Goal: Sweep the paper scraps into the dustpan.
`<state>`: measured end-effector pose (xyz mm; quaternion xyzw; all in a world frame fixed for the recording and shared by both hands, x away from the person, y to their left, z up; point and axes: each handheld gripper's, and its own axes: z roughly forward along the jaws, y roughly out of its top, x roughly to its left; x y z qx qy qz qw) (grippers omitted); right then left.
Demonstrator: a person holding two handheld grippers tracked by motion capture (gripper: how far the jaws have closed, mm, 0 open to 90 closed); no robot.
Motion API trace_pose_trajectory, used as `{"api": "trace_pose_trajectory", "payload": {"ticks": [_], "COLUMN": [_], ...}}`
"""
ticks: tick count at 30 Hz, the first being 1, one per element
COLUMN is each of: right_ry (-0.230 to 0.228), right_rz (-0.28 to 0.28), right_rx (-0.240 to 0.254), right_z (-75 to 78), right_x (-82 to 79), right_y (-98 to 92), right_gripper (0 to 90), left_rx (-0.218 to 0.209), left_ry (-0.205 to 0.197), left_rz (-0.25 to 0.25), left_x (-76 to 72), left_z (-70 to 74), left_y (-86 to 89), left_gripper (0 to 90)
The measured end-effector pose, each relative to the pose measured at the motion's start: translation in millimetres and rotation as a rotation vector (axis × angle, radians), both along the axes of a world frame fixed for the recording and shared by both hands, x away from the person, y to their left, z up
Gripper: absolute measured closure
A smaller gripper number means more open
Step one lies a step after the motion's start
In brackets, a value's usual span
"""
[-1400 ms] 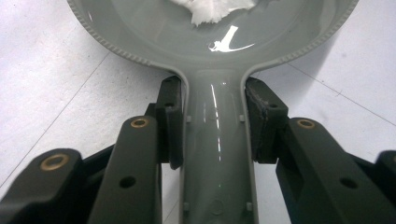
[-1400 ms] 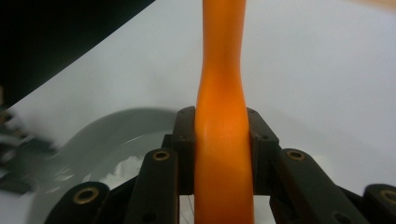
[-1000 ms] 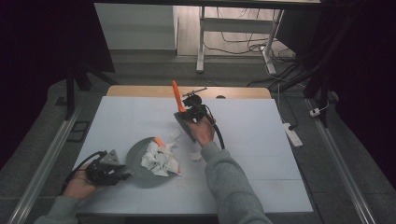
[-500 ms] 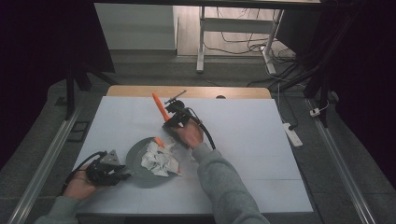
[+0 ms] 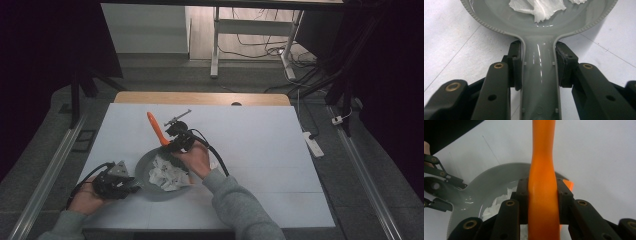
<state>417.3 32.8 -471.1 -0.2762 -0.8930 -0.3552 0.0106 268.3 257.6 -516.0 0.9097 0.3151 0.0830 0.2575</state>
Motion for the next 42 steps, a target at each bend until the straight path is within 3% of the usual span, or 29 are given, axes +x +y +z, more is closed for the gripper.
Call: {"api": "trace_pose_trajectory", "payload": {"ticks": [7,8,11,13,14,17,22,29,35,37,42], "right_ry": [-0.077,-0.100,-0.118,-0.128,-0.128,-0.126,-0.102,-0.073,-0.072,-0.069,-0.030], "right_rz": [-0.084,-0.129,-0.186,-0.226,-0.226,-0.294,-0.331,-0.314,-0.262,-0.231,-0.179], "right_rx": [0.037,0.048,0.046,0.030,0.030,-0.032,-0.089,-0.121,-0.122,-0.113,-0.047], "right_z": [17.0,23.1,27.9,27.9,27.9,22.2,11.6,-2.3,-9.0,-11.0,-10.0], "right_x": [7.8,11.3,15.8,18.1,18.1,19.9,14.8,6.6,2.5,-0.5,-5.3], "right_y": [-28.8,-45.9,-71.5,-89.2,-89.2,-119.0,-136.9,-125.9,-92.0,-72.0,-50.5], "right_gripper": [70.4,70.4,70.4,70.4,70.4,70.4,70.4,70.5,70.5,70.5,70.5], "left_rx": [0.004,0.003,0.004,0.002,0.002,0.003,0.008,0.008,0.014,0.013,0.012], "left_ry": [-0.005,-0.004,-0.003,-0.003,-0.003,-0.007,-0.013,-0.016,-0.014,-0.012,-0.014], "left_rz": [0.003,0.002,0.003,0.003,0.003,-0.002,-0.020,-0.060,-0.090,-0.091,-0.087], "left_x": [0.3,0.8,0.9,1.2,1.2,3.1,5.5,8.6,12.2,12.9,12.4], "left_z": [-0.4,-0.8,-0.8,-0.9,-0.9,-1.2,-1.2,-0.8,0.1,-0.2,-0.1], "left_y": [-0.7,-1.3,-1.8,-2.2,-2.2,-4.1,-9.5,-19.3,-31.8,-34.1,-34.8], "left_gripper": [62.4,62.4,62.4,62.4,62.4,62.4,62.5,62.5,62.5,62.5,62.5]}}
